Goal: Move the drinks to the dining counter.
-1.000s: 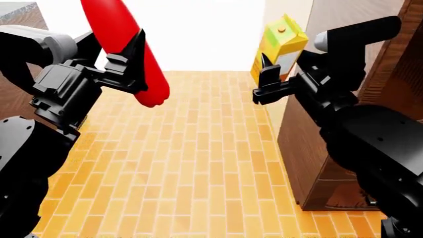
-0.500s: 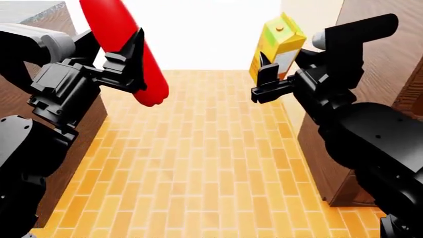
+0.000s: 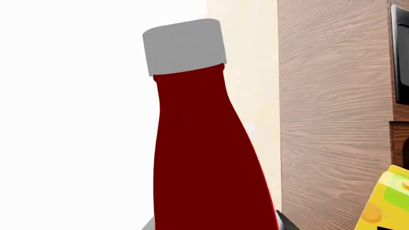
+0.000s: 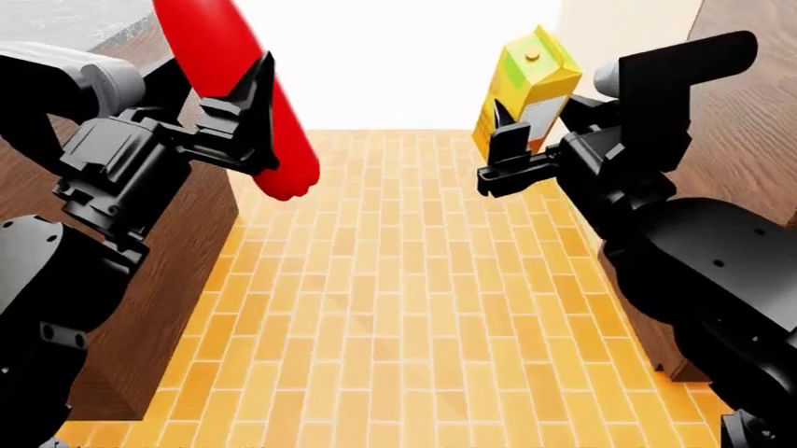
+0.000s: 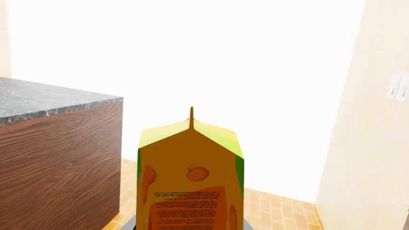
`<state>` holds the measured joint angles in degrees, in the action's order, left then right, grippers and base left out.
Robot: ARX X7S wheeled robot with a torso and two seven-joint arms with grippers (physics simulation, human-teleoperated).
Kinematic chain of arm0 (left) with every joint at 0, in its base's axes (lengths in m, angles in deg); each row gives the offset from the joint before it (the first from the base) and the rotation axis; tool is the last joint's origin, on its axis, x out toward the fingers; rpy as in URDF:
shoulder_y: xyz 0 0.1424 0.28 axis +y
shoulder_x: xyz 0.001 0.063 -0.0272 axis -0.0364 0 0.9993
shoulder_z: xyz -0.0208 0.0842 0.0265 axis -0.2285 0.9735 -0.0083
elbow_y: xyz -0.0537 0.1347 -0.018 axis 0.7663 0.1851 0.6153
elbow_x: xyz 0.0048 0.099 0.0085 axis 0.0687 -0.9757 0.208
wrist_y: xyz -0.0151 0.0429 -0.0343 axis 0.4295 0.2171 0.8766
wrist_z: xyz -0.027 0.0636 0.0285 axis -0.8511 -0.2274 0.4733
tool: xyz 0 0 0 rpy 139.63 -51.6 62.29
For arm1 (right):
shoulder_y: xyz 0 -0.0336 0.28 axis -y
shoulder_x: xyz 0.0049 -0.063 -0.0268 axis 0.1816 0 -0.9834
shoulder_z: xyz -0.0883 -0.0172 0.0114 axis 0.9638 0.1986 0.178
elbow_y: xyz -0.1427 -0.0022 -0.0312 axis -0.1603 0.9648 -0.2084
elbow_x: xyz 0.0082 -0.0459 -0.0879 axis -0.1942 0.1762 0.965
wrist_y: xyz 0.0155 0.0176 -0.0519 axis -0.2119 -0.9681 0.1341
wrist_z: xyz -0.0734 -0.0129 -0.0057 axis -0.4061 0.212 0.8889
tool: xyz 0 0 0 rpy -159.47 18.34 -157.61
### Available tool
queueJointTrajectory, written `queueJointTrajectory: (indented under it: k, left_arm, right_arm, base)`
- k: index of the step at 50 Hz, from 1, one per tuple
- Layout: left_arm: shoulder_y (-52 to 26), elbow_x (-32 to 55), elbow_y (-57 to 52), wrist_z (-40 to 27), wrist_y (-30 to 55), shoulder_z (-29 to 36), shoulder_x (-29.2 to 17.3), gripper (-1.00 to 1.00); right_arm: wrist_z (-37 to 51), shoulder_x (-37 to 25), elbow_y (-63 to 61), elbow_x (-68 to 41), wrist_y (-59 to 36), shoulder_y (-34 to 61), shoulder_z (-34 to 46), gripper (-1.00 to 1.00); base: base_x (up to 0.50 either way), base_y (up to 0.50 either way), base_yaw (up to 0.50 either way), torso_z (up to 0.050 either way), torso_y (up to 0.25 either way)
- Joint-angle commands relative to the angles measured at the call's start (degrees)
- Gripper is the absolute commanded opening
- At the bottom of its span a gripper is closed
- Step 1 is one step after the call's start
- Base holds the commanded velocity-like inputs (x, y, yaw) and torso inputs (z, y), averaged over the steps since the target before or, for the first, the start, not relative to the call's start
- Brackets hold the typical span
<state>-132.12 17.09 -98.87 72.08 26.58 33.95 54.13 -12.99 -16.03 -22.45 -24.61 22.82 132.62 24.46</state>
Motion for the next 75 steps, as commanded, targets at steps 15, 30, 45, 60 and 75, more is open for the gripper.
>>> queueJointTrajectory:
  k: [15,30,45,60,75]
  left_arm:
    - [-0.96,1.44,-0.16,-0.91,-0.22,-0.17,-0.35,-1.0]
    - [-0.42,1.75,-0.55,-1.22,-0.47,-0.2,-0.57,-1.0]
    - [-2.93,1.37,-0.45,-5.89,-0.74,-2.94,0.17,-1.0]
    - [-3.04,0.74,1.15,-7.7,-2.22,-4.13,1.12,-1.0]
    - [-2.18,1.02,1.13,-7.16,-2.43,-3.69,0.6,-1.0]
  right_arm:
    - [-0.52,0.05,0.0,1.97,0.23,2.09,-0.21,-1.0]
    - [-0.31,-0.15,-0.19,2.01,0.71,1.28,-0.03,-1.0]
    - [0.48,-0.12,-0.73,1.39,-0.85,3.82,0.19,-1.0]
    - [0.18,0.29,0.5,1.74,-0.37,4.55,0.95,-1.0]
    - [0.68,-0.42,0.54,3.67,0.07,4.3,2.71,-1.0]
  base:
    - [-0.08,0.5,0.0,0.001,0.001]
    - [-0.07,0.5,0.0,0.001,0.002]
    - [0.0,0.5,0.0,0.001,0.002]
    - [0.1,0.48,0.0,0.001,0.002]
    - [0.4,0.34,0.0,0.001,0.003]
